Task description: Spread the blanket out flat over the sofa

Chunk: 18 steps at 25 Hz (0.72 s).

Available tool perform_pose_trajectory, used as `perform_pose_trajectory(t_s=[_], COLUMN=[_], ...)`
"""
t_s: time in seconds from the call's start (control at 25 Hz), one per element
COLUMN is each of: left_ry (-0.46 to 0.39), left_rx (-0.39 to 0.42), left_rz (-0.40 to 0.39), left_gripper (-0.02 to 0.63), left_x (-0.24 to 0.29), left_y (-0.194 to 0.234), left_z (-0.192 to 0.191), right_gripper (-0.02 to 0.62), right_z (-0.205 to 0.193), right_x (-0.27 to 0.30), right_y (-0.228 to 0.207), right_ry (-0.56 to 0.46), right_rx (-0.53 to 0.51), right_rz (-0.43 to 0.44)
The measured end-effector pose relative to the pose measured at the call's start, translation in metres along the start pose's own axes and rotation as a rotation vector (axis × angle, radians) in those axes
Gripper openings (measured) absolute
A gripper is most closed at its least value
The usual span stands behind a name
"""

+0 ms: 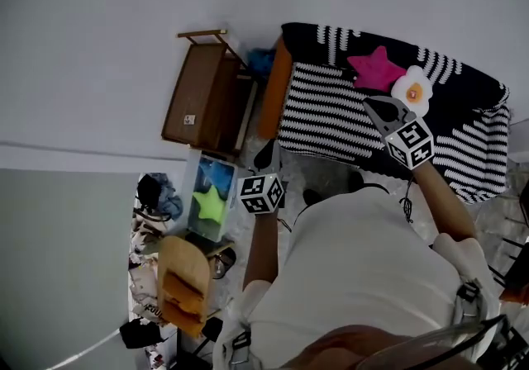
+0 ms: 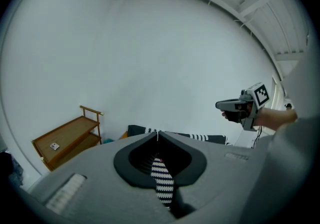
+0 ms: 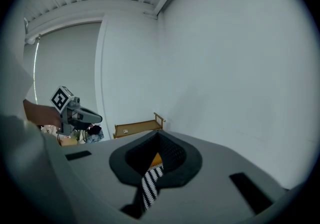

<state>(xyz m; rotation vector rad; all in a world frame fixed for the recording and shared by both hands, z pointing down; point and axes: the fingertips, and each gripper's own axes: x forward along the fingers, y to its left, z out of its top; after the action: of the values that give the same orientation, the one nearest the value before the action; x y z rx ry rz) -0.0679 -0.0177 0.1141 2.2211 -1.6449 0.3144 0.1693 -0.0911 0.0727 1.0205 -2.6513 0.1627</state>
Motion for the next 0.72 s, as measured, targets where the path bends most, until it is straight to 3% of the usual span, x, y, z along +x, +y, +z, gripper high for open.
perform_pose_trajectory(t_s=[0.72], left_ry=[-0.022], left_rx=[0.011], left_rz=[0.016], left_gripper=[0.021], left_x=[0.007], left_y=[0.010], left_z=[0.018], right_gripper=[-0.003], right_z=[0.005], right_x=[0.014], right_y=[0.014], right_ry=[-0.004], right_rx=[-0.011], right_rz=[0.037])
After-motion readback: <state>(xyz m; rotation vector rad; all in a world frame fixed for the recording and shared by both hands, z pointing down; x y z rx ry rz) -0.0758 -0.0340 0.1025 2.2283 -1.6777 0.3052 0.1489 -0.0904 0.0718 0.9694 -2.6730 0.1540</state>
